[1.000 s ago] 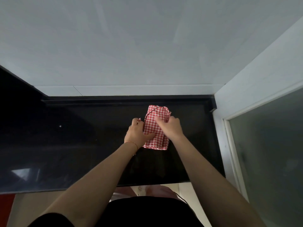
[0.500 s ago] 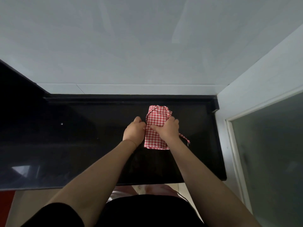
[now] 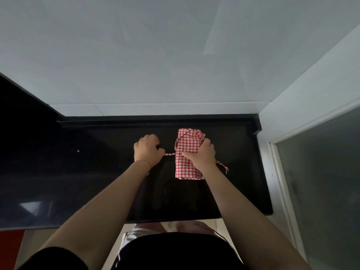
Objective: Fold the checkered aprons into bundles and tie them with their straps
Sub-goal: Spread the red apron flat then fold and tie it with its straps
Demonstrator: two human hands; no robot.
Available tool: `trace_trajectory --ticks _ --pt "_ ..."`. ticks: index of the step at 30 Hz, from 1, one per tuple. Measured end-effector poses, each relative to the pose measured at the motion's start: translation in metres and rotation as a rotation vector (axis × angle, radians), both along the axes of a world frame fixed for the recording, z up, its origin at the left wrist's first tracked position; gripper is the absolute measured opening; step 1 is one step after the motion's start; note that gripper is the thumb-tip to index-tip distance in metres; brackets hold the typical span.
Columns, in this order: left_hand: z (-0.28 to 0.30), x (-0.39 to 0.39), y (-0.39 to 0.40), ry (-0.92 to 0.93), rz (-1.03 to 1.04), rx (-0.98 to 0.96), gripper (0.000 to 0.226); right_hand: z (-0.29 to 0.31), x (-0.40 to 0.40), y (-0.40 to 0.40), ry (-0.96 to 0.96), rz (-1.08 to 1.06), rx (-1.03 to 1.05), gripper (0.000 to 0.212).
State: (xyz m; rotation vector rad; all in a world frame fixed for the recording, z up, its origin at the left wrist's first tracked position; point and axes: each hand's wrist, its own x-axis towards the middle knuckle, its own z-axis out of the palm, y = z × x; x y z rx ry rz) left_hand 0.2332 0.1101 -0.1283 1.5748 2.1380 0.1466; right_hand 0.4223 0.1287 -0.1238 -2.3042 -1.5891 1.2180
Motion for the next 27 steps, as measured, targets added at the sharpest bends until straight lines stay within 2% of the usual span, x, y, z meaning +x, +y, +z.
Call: trace_trajectory --ticks 2,4,7,9,13,15,19,24,27 --pt "0.001 0.014 0.004 -0.090 -0.216 -0.069 0.042 -0.001 -0.001 -0.002 0.016 0.002 0.025 0.106" --pt "-0.004 0.027 0.004 -0.034 -0.339 -0.121 0.038 0.000 -0.002 -0.005 -0.049 0.092 0.124 0.107" --pt "-0.016 0.032 0.000 -0.007 -0.275 -0.068 0.019 0.002 -0.002 -0.007 -0.225 0.420 0.438 0.089" --pt "-0.018 0.033 -0.002 0.011 -0.283 -0.071 0.020 0.005 -0.006 -0.005 -0.272 0.634 0.560 0.072" --pt "-0.017 0.038 0.000 -0.022 -0.281 -0.124 0.030 0.003 -0.013 -0.002 -0.220 0.861 0.405 0.060" --pt "-0.016 0.038 0.003 -0.048 -0.273 -0.158 0.026 0.003 -0.013 0.001 -0.200 0.851 0.322 0.053" --pt "-0.012 0.038 0.009 -0.122 -0.234 -0.218 0.010 0.003 -0.007 0.004 -0.142 0.795 0.313 0.043" --pt "-0.003 0.017 0.015 -0.206 -0.083 -0.246 0.006 0.002 -0.002 0.003 -0.148 0.783 0.257 0.052" --pt "0.012 0.018 0.020 -0.254 -0.123 -0.188 0.007 0.005 -0.007 0.001 -0.093 0.682 0.259 0.070"
